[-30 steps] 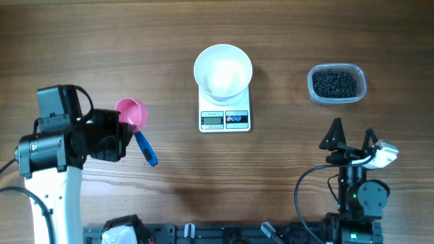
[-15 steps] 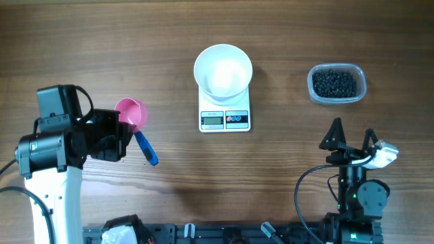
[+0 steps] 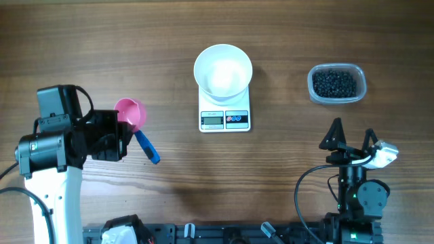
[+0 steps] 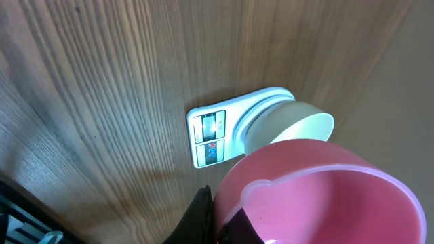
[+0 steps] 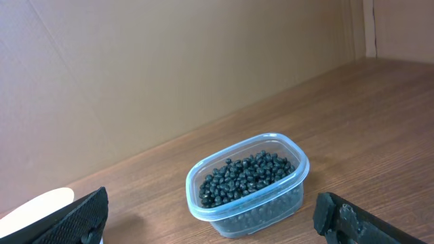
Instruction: Scoop item into bowl and weigh 150g on scale
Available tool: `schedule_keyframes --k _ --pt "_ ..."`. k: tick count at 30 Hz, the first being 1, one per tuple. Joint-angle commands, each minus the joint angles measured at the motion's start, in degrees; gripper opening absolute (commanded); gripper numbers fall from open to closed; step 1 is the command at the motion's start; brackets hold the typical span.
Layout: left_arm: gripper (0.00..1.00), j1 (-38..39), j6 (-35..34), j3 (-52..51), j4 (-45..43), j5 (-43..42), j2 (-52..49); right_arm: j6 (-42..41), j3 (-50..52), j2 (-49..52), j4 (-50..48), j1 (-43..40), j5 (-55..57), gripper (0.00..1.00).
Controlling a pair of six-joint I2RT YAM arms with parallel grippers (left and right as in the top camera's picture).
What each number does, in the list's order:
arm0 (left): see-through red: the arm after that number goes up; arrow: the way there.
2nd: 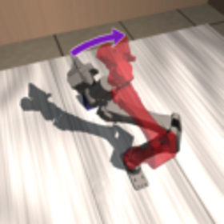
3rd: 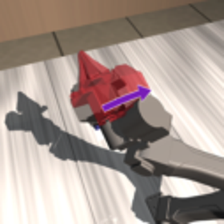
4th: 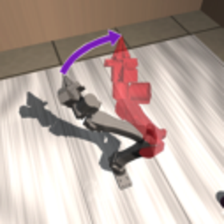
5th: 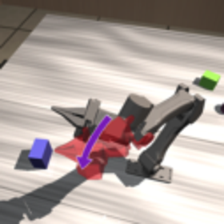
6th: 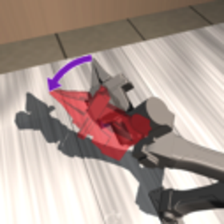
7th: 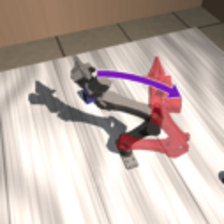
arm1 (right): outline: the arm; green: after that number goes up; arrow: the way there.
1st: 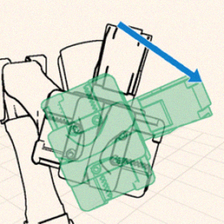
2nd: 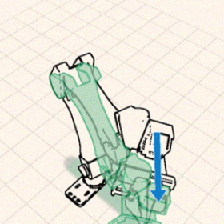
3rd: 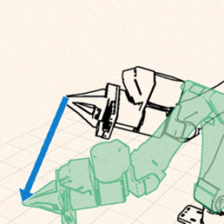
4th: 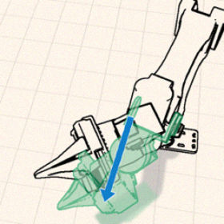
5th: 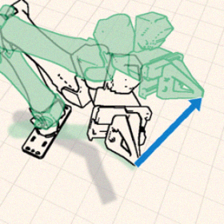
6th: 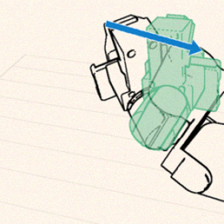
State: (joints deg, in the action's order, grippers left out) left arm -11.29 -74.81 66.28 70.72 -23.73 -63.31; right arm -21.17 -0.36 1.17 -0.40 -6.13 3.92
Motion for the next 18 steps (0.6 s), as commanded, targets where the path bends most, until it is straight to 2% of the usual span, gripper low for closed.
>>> schedule_keyframes --k 1,5,10,15,16,18 --pt "0.04 0.3 -2.2 0.2 2.3 -1.6 0.3 -0.5 0.0 -0.2 -0.2 0.2 -0.5 1.0" --pt "0.04 0.3 -2.3 0.2 3.7 -2.6 0.3 -0.5 0.0 -0.2 -0.2 0.2 -0.5 1.0" --pt "0.04 0.3 -14.6 0.2 6.6 -2.6 0.3 -0.4 0.0 -0.2 -0.3 0.2 -0.2 1.0" --pt "0.04 0.3 -15.8 0.2 7.4 -1.0 0.2 -0.4 0.0 -0.2 -0.7 0.2 3.4 0.99" --pt "0.04 0.3 -16.4 0.2 7.4 -0.3 0.1 -1.1 0.0 -0.2 -0.8 0.2 3.1 1.0" --pt "0.04 0.3 -18.4 0.2 7.2 0.7 -0.5 -10.7 0.0 -0.2 -2.0 0.2 -1.1 1.0"
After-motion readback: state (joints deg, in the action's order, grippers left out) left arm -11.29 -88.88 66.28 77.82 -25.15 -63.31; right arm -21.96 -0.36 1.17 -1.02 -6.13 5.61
